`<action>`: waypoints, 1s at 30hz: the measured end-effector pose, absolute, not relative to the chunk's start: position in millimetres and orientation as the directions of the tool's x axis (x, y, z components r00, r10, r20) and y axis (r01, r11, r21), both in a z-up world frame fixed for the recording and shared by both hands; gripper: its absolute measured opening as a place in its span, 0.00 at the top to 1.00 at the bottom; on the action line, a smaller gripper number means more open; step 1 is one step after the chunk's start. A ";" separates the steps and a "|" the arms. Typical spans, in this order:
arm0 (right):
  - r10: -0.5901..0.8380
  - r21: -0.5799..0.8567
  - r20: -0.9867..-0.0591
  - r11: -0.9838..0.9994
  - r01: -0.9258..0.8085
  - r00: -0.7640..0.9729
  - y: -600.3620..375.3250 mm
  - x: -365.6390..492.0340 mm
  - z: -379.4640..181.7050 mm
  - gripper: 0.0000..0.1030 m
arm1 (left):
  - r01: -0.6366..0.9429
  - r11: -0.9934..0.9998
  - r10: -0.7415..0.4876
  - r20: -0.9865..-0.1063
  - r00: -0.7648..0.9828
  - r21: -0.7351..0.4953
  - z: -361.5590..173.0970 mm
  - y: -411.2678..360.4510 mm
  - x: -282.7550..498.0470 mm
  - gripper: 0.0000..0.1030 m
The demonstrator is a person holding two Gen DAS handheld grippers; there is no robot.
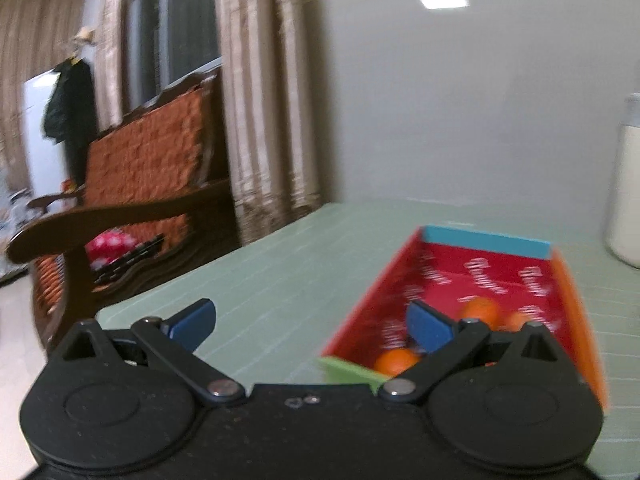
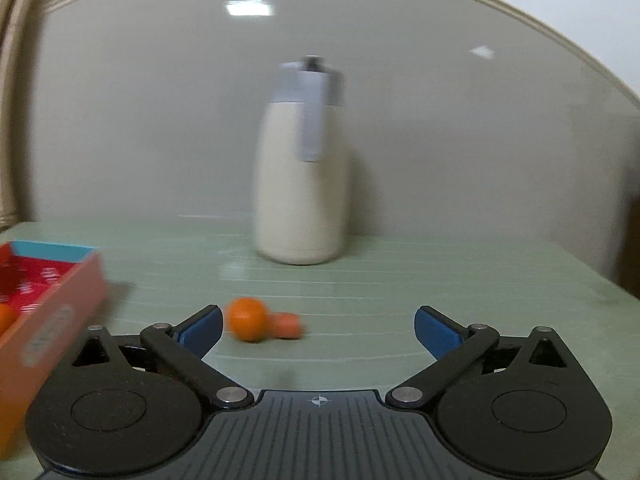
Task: Organize fruits
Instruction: 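Reach the left tool to the last orange and close on it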
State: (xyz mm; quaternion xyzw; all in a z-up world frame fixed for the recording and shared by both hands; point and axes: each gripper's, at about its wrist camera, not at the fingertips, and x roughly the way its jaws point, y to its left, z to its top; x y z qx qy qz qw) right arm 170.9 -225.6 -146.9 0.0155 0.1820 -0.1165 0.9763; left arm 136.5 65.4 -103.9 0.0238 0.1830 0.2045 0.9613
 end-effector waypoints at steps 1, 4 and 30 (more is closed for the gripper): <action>-0.245 -0.014 -0.361 0.966 0.257 0.900 -232.6 169.2 -147.5 0.00 | -0.366 0.923 0.385 -0.338 0.859 0.122 -103.2 59.4 137.2 0.07; -0.296 -0.009 -0.367 0.949 0.315 0.882 -252.6 164.1 -147.3 0.00 | -0.295 0.947 0.320 -0.326 0.889 0.126 -97.6 37.2 141.1 0.07; -0.549 -0.021 -0.320 0.819 0.573 0.772 -371.2 101.7 -143.8 0.00 | 0.343 0.923 -0.208 -0.520 0.828 0.177 -140.7 -167.7 237.5 0.31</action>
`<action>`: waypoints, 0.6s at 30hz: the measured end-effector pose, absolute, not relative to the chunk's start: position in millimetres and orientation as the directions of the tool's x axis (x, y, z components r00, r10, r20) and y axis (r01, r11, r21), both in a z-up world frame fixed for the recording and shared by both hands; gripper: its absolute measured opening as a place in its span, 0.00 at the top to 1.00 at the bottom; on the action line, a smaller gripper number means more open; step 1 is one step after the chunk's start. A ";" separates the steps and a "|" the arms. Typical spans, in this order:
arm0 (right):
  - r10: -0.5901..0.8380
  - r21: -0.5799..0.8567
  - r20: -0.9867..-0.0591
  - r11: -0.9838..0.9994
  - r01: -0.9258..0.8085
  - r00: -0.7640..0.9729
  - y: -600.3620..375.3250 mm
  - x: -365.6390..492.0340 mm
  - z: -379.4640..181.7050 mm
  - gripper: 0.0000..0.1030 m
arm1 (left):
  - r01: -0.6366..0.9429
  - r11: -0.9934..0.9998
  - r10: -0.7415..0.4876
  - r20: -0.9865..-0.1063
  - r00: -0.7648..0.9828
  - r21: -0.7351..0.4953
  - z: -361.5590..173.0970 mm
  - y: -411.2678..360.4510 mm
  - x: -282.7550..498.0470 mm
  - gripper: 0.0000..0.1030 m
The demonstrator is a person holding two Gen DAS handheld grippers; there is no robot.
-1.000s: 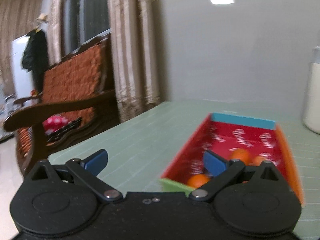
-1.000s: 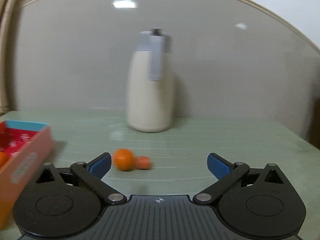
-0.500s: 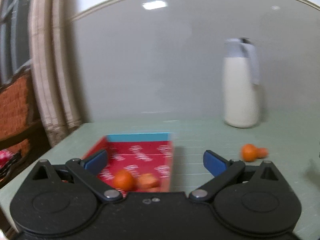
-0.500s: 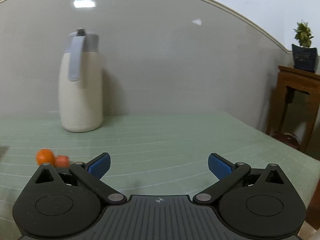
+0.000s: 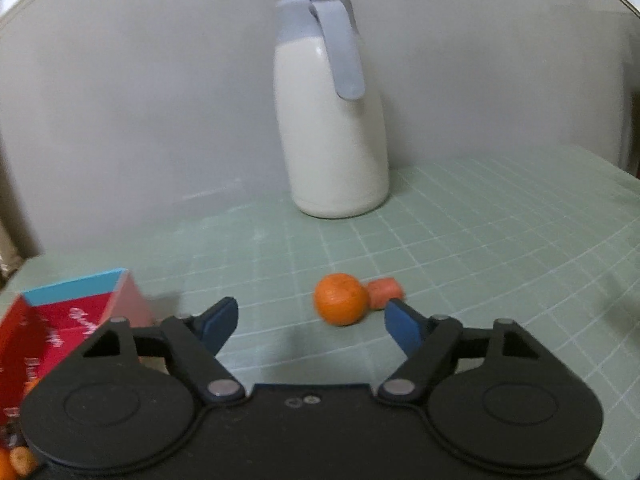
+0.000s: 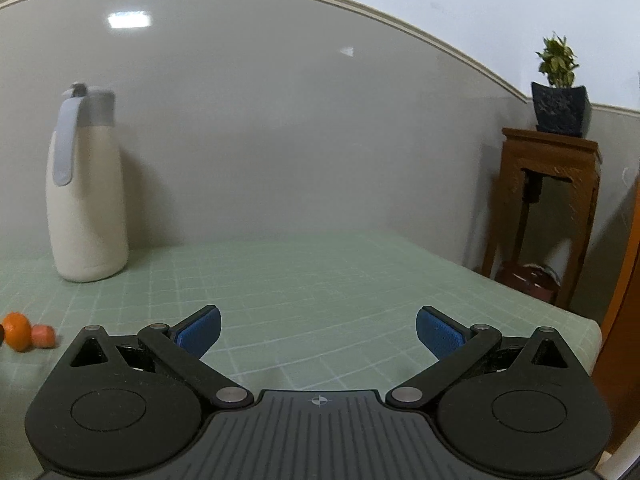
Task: Organize fruits
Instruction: 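Reach the left tool to the last orange and close on it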
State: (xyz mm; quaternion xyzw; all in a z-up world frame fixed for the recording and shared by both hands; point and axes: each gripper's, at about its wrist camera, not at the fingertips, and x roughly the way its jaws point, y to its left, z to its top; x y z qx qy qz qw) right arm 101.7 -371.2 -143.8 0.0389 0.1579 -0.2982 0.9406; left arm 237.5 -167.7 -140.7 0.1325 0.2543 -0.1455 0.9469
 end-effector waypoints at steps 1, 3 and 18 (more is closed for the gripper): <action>-0.549 -0.013 -0.320 0.818 0.576 0.772 -373.6 100.8 -143.1 0.00 | 0.348 0.923 -0.216 -0.526 0.823 0.166 -142.4 -169.0 238.9 0.33; -0.545 0.000 -0.321 0.818 0.575 0.774 -376.4 98.5 -140.7 0.00 | 0.353 0.924 -0.227 -0.536 0.813 0.145 -145.8 -171.5 247.5 0.33; -0.506 0.000 -0.315 0.846 0.533 0.803 -367.9 101.9 -136.9 0.00 | 0.382 0.924 -0.294 -0.607 0.738 0.017 -163.2 -170.4 284.6 0.72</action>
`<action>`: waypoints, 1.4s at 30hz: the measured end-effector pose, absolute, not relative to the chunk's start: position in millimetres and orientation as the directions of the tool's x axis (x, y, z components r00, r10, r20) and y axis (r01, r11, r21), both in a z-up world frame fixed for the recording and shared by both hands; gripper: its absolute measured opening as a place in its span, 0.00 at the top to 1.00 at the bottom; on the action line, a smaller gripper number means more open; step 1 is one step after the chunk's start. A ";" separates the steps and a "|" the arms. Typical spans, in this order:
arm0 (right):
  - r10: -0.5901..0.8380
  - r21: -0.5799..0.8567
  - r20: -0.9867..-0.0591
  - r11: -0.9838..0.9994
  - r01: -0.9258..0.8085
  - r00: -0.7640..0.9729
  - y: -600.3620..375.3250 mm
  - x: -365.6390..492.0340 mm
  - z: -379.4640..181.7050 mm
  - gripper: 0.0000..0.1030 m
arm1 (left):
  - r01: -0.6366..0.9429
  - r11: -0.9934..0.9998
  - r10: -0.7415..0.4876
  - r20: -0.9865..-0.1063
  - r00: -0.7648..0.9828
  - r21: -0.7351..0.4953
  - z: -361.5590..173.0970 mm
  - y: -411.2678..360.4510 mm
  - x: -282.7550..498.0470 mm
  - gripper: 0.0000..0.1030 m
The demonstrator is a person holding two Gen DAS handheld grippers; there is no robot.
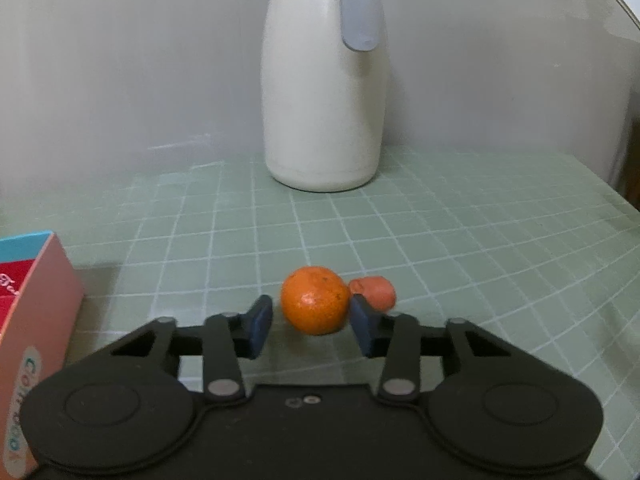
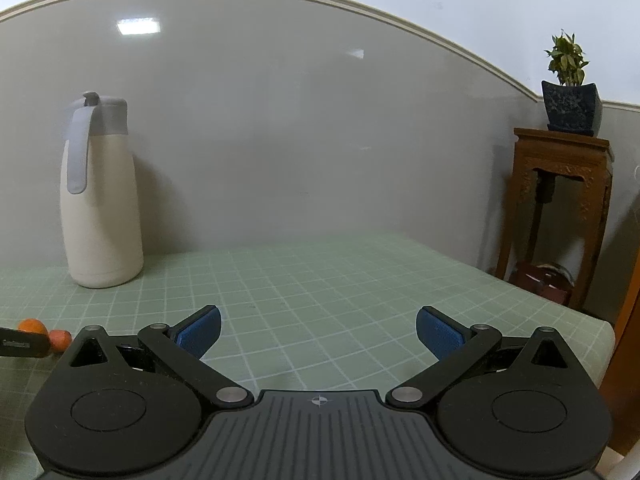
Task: Organize fruits
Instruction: 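Reach the left tool to the last orange and close on it, then carry the orange with the left tool into the box and release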
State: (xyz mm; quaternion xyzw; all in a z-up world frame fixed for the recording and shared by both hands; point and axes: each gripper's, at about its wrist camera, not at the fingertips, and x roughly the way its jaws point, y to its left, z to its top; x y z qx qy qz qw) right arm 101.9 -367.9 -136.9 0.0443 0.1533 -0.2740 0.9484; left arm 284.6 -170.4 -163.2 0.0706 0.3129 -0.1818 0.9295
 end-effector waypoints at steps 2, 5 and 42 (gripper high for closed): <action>-0.504 0.002 -0.314 0.847 0.532 0.804 -368.2 101.9 -137.0 0.00 | 0.380 0.925 -0.289 -0.602 0.745 0.026 -163.7 -171.9 285.4 0.73; -0.499 0.004 -0.316 0.850 0.527 0.807 -368.8 102.1 -137.2 0.00 | 0.378 0.926 -0.293 -0.598 0.746 0.017 -164.9 -171.3 284.3 0.74; -0.276 -0.021 -0.300 0.959 0.282 0.913 -249.2 156.0 -141.5 0.00 | -0.245 0.963 0.269 -0.507 0.819 0.116 -114.2 43.9 214.0 0.71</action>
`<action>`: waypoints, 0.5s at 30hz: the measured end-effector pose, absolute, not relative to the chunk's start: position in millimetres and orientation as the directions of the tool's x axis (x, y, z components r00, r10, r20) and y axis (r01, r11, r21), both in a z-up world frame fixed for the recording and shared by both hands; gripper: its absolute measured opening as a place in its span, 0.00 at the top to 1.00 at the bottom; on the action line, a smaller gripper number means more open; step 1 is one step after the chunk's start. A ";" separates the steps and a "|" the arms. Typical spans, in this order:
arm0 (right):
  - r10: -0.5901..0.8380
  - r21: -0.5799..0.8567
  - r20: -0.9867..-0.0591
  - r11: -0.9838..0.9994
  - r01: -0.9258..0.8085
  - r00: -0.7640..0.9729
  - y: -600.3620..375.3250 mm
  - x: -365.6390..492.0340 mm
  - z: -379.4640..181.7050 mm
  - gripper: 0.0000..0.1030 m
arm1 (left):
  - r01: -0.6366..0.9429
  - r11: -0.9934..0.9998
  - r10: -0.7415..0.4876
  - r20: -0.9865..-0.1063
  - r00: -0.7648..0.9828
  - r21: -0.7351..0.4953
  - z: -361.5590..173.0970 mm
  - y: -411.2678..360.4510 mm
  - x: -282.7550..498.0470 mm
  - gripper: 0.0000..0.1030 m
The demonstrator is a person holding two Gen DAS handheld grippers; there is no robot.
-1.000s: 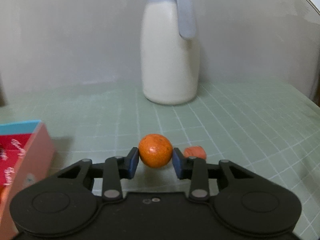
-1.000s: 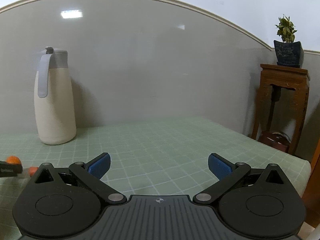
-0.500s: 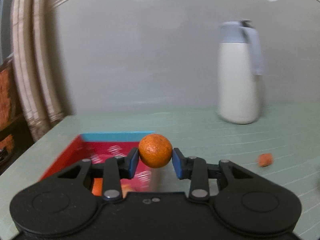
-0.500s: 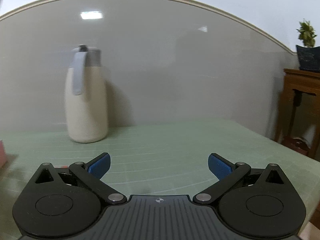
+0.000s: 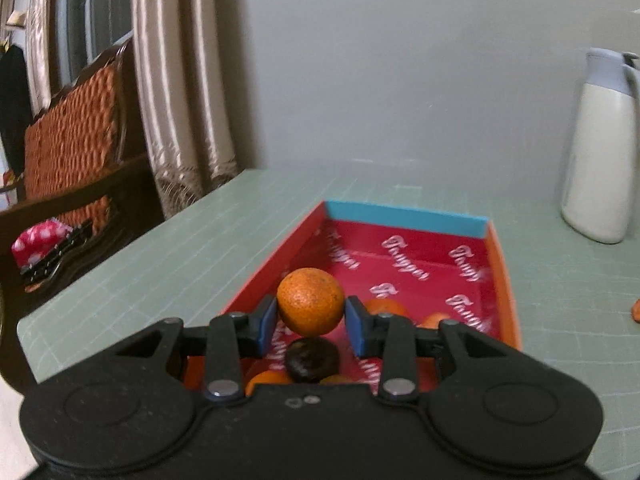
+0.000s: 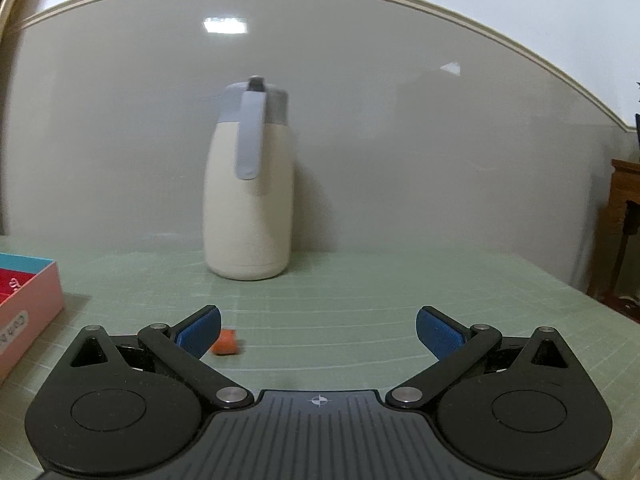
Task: Organize fruits
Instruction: 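Carry the orange with the left tool into the box and release, then reach the right tool to the small carrot piece and close on it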
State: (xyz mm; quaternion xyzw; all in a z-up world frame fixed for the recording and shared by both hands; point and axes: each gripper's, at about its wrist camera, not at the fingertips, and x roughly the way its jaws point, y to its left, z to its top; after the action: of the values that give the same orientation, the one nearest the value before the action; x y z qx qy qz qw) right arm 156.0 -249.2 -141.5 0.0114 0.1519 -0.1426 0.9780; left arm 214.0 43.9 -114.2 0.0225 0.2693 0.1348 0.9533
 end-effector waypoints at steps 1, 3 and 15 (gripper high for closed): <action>-0.265 -0.020 -0.303 0.962 0.272 0.915 -244.5 159.1 -142.2 0.00 | -0.248 0.963 0.267 -0.516 0.814 0.107 -114.2 48.3 213.1 0.69; -0.246 -0.024 -0.310 0.968 0.251 0.918 -237.1 165.2 -143.4 0.00 | -0.253 0.963 0.264 -0.519 0.813 0.095 -113.1 55.9 206.2 0.65; -0.125 0.000 -0.428 0.990 0.138 0.895 -216.4 216.7 -153.4 0.00 | -0.313 0.940 0.341 -0.362 0.868 0.135 -86.9 88.7 147.5 0.07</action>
State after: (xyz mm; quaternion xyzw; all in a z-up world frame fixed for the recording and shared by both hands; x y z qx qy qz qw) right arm 216.8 -216.4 -153.4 0.0151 0.2189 -0.0675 0.9733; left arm 147.5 88.7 -86.9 0.0362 0.1936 0.1693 0.9657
